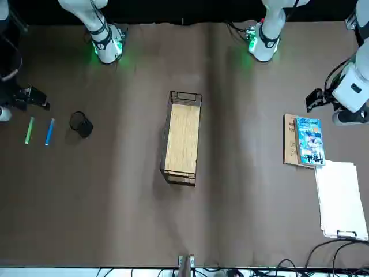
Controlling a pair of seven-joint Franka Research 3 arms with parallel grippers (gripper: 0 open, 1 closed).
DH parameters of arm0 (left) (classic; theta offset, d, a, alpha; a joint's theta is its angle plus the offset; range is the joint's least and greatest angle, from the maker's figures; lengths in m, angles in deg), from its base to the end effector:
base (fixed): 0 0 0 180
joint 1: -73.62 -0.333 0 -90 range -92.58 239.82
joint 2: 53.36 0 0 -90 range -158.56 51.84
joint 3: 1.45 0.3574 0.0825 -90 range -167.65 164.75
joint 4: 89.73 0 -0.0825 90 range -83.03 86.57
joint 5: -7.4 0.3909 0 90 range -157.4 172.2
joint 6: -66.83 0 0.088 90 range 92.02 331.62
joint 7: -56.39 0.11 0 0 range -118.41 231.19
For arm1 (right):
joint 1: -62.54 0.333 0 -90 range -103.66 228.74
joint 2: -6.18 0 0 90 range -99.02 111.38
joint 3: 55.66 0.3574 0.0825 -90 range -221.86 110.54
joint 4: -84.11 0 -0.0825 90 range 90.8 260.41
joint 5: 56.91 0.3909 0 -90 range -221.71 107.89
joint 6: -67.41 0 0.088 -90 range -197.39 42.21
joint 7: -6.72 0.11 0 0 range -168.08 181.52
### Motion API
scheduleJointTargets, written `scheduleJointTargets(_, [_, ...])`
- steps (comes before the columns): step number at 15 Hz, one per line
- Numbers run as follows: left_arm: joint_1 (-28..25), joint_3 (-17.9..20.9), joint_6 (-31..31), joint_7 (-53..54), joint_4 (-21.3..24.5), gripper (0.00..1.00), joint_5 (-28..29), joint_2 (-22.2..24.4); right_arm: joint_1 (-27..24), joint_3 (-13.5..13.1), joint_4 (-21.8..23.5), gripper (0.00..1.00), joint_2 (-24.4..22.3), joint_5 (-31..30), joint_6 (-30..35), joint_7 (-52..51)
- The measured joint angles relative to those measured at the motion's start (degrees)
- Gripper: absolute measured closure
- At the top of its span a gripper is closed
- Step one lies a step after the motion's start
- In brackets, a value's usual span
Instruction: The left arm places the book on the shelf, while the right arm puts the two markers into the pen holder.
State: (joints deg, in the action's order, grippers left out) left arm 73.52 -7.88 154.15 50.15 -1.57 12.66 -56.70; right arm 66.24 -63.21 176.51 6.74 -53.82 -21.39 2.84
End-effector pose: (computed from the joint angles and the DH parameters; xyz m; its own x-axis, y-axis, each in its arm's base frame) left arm 0.5736 -0.0510 0.6417 0.9980 0.0023 -0.0627 -0.0036 -0.9957 -0.0925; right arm 0.5596 -0.0312 0.6359 0.9976 0.0016 -0.0687 -0.0023 -0.9984 -0.0573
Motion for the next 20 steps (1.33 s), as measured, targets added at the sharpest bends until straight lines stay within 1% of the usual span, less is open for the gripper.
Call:
scheduleJointTargets(5, [-0.76, 0.13, 0.01, 0.46, 0.37, 0.0, 0.0, -0.23, -0.7, -0.03, 0.26, 0.0, 0.0, 0.0, -0.04, -0.01])
scheduleJointTargets(7, [-2.48, 0.3, 0.02, 0.18, 1.52, 0.0, 0.01, -2.09, -1.94, -0.05, 0.82, 0.01, 0.07, -0.1, -0.06, -0.55])
scheduleJointTargets(9, [-4.89, 0.5, 2.43, 0.65, 2.74, 0.0, 0.26, -6.85, -5.56, -0.14, 4.01, 0.02, 0.36, -0.21, -2.66, -2.16])
scheduleJointTargets(10, [-5.72, 0.72, 4.93, 0.89, 3.17, 0.0, 0.45, -10.21, -8.01, -0.26, 6.64, 0.06, 0.72, -0.25, -5.5, -4.31])
scheduleJointTargets(11, [-6.19, 0.78, 6.8, 1.17, 3.36, 0.0, 1.62, -13.72, -10.61, -0.4, 9.58, 0.09, 1.25, -0.4, -8.93, -7.09])
scheduleJointTargets(12, [-6.65, 0.79, 8.08, 1.34, 3.35, 0.0, 4.55, -16.9, -13.28, -0.52, 12.38, 0.09, 2.14, -0.91, -12.68, -10.11])
scheduleJointTargets(13, [-7.7, 0.72, 9.01, 1.92, 3.21, 0.0, 6.8, -19.35, -16.03, -0.63, 14.8, 0.11, 3.22, -1.74, -16.31, -13.46])
scheduleJointTargets(14, [-9.71, 0.63, 10.0, 3.96, 2.91, 0.0, 7.19, -20.89, -18.76, -0.67, 16.58, 0.15, 4.62, -2.42, -19.6, -16.68])
scheduleJointTargets(15, [-12.62, 0.55, 10.89, 7.18, 2.47, 0.0, 5.89, -21.66, -21.34, -0.71, 17.75, 0.16, 6.22, -2.69, -22.19, -19.53])
scheduleJointTargets(16, [-16.36, 0.54, 11.53, 11.47, 1.99, 0.0, 1.89, -21.83, -23.67, -0.73, 18.46, 0.19, 8.14, -2.82, -24.57, -22.25])
scheduleJointTargets(18, [-25.15, 0.57, 11.75, 21.99, 1.36, 0.0, -9.35, -21.78, -27.17, -0.73, 19.09, 0.22, 12.8, -2.86, -29.5, -25.88])
scheduleJointTargets(20, [-33.27, 0.55, 11.71, 30.94, 1.44, 0.0, -17.63, -22.47, -28.78, -0.7, 19.58, 0.22, 18.27, -2.87, -36.5, -27.03])
